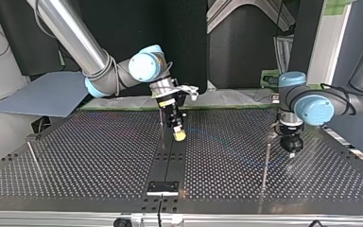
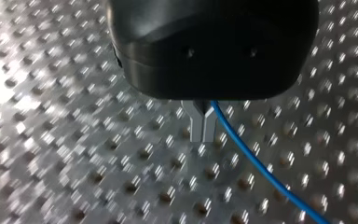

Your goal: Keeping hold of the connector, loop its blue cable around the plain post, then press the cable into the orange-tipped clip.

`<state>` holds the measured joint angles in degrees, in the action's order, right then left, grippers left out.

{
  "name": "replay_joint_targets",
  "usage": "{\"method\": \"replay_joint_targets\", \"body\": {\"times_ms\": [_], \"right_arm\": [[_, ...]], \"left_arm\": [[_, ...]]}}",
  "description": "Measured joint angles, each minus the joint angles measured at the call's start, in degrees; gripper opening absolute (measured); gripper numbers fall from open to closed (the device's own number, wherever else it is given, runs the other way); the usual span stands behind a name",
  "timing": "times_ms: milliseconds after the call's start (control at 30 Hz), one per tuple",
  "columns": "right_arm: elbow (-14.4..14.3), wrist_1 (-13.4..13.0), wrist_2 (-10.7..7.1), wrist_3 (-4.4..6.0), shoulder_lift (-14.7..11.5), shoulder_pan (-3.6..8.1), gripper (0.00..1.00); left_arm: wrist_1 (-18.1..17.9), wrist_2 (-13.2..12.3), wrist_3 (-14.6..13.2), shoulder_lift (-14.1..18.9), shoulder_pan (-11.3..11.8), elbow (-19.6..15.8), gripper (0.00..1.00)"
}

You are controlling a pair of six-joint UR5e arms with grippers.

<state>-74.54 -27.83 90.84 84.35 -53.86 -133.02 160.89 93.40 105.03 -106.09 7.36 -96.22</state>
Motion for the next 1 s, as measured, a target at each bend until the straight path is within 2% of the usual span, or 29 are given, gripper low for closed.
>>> {"method": "replay_joint_targets", "body": {"times_ms": [33,67,100,133,167,200,233,267,300,600,667,833,1000], "right_arm": [[-0.05,0.13,0.06,-0.01,0.30,-0.03,0.00],[-0.08,0.38,0.19,-0.07,0.72,-0.07,0.00],[-0.11,0.60,0.34,-0.14,1.07,-0.14,0.00],[-0.16,0.84,0.57,-0.23,1.46,-0.24,0.00],[-0.38,1.06,1.02,-0.35,2.02,-0.40,0.00],[-0.64,1.13,1.44,-0.39,2.39,-0.52,0.00],[-0.97,1.08,1.88,-0.36,2.69,-0.64,0.00],[-1.50,0.82,2.39,-0.26,2.97,-0.78,0.00],[-1.96,0.50,2.68,-0.13,3.12,-0.87,0.00],[-7.31,-4.55,4.46,2.65,4.32,-1.21,0.00],[-8.60,-5.84,5.22,2.87,5.19,-1.39,0.00],[-11.48,-8.70,6.91,2.65,7.81,-1.89,0.00],[-14.27,-11.83,9.79,2.98,10.90,-2.42,0.00]], "left_arm": [[-0.25,-0.44,0.09,0.00,-0.12,-0.09,0.24],[-0.65,-1.03,0.35,-0.01,-0.20,-0.16,0.24],[-1.00,-1.46,0.63,-0.01,-0.22,-0.19,0.35],[-1.36,-1.88,0.95,-0.02,-0.22,-0.22,0.56],[-1.89,-2.48,1.47,-0.02,-0.20,-0.24,0.56],[-2.31,-2.93,1.86,-0.02,-0.17,-0.24,0.70],[-2.71,-3.36,2.26,-0.02,-0.15,-0.24,0.88],[-3.05,-3.94,2.84,-0.02,-0.13,-0.24,0.88],[-3.15,-4.37,3.24,-0.02,-0.11,-0.25,1.00],[-1.72,-8.34,4.55,-0.02,0.13,-0.57,1.00],[-1.56,-8.59,4.61,-0.02,0.10,-0.59,1.00],[-1.44,-8.60,4.68,-0.02,0.03,-0.60,1.00],[-1.23,-8.56,4.82,-0.02,-0.05,-0.61,1.00]]}}
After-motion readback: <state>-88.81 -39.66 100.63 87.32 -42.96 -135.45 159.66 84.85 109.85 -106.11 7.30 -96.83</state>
